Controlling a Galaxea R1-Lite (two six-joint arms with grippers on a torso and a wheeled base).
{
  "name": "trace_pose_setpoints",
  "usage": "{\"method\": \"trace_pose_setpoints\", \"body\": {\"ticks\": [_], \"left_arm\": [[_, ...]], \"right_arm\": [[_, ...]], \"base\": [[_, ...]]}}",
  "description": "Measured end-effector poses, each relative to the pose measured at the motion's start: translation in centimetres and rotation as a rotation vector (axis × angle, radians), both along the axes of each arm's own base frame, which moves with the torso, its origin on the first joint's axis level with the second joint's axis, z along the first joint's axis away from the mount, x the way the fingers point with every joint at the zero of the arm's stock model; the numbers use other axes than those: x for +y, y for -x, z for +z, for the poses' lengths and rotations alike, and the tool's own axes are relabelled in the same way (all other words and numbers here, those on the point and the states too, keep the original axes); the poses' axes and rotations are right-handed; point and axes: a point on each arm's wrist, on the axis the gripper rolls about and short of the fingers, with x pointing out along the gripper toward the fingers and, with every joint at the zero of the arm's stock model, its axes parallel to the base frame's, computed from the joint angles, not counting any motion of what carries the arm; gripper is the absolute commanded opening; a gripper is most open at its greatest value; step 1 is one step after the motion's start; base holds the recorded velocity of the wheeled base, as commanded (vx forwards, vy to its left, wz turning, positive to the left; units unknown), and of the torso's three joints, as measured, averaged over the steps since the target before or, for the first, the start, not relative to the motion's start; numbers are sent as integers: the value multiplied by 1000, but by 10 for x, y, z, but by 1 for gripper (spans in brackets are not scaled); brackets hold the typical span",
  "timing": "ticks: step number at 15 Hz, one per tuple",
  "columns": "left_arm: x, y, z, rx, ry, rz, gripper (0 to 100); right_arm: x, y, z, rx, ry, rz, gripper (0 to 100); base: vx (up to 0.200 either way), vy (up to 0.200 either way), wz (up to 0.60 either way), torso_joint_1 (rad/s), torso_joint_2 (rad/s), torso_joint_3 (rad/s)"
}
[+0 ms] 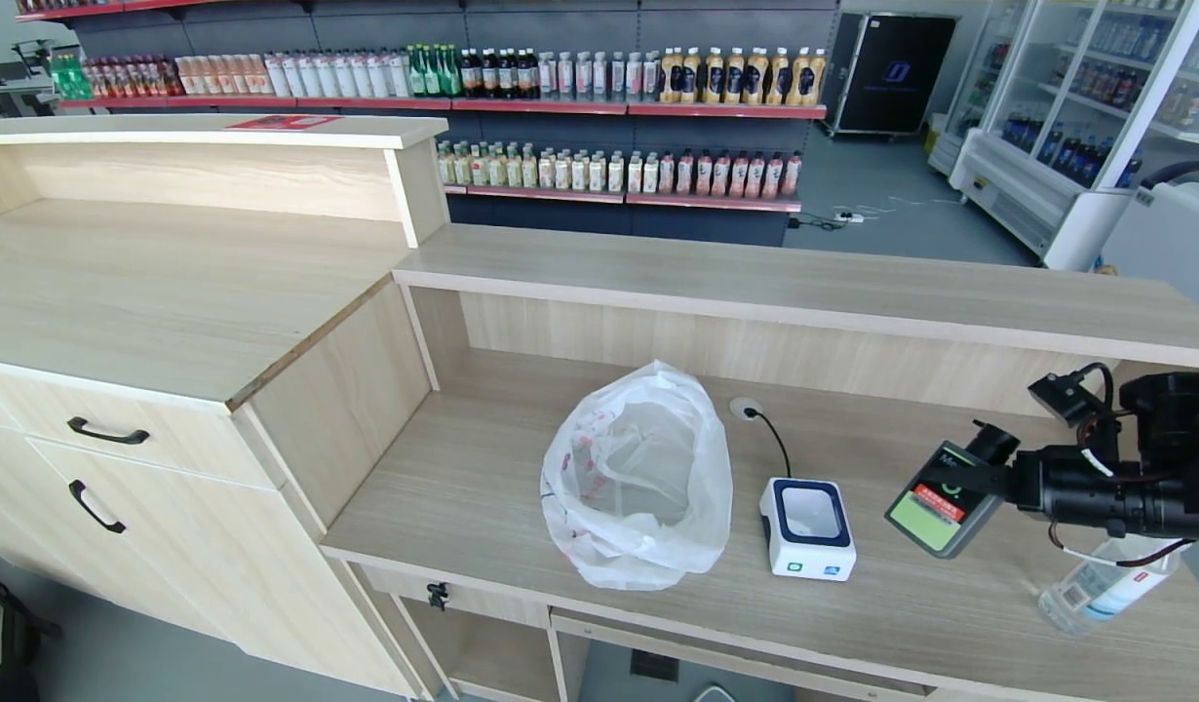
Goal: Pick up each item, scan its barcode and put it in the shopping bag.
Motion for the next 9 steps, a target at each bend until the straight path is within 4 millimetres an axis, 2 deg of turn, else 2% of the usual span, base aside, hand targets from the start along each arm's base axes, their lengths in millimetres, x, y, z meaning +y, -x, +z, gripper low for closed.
{"method": "trace_pose_setpoints", "body": {"ticks": [9], "left_arm": [[0, 0, 0, 0, 0, 0, 100]], "right_arm": [[-10, -13, -18, 6, -3, 14, 0]], "base": [[0, 0, 0, 0, 0, 0]]}}
